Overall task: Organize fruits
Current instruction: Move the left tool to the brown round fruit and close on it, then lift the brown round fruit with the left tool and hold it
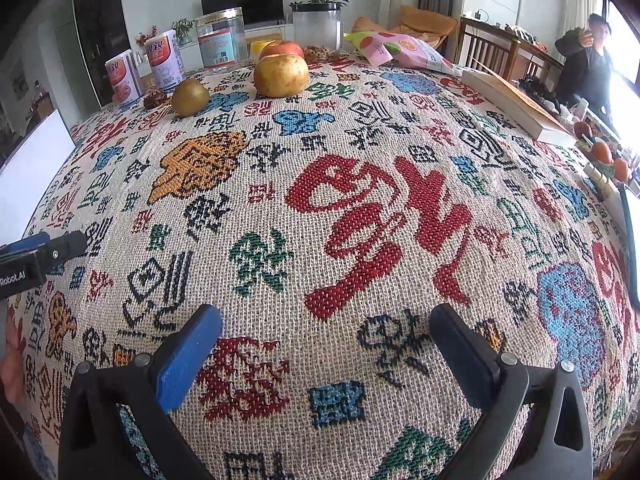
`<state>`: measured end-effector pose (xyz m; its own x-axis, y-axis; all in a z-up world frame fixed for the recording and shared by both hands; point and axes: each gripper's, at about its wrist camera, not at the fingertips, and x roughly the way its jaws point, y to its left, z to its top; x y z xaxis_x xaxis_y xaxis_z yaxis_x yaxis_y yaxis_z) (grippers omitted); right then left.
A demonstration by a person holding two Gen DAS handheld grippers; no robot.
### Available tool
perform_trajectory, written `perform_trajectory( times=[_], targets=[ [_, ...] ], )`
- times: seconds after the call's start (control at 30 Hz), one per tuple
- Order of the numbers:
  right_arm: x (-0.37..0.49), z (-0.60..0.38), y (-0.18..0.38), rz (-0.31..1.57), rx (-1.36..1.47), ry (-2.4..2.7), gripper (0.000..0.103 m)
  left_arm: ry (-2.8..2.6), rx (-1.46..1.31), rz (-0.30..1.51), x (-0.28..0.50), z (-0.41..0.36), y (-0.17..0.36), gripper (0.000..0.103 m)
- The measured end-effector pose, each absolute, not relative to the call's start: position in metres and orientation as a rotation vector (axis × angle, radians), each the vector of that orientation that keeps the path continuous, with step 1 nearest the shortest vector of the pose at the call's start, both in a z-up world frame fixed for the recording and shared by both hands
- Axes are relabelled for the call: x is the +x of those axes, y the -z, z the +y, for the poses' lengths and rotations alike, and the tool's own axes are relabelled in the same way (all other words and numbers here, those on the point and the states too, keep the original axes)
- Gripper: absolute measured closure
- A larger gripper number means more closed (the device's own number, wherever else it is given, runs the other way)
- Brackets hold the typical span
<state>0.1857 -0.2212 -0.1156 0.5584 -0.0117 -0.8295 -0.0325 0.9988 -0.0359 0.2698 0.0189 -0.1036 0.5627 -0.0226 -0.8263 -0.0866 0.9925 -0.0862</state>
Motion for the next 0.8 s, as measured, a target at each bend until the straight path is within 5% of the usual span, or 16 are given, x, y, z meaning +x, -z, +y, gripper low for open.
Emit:
perform_trajectory(
  times=[0.43,0.47,0.5,0.8],
  targets=[
    [0.191,-0.22,0.116,0.98,-0.049,-0.007,0.0,-0.005,0.019,0.903,0.404,-0.03,0.108,0.008],
    [0.192,-0.22,0.116,0.98,-0.049,-0.006,0.0,0.02,0.02,0.892,0.405,-0.033,0.107,0.016],
    [0.193,-0.22,0.116,0.98,-0.049,-0.005,0.0,0.047,0.012,0.884,0.404,-0.034,0.106,0.053],
    [0.193,-0.22,0.116,0.98,-0.048,-0.005,0.0,0.043,-0.037,0.903,0.295,-0.003,0.099,0.056]
  ],
)
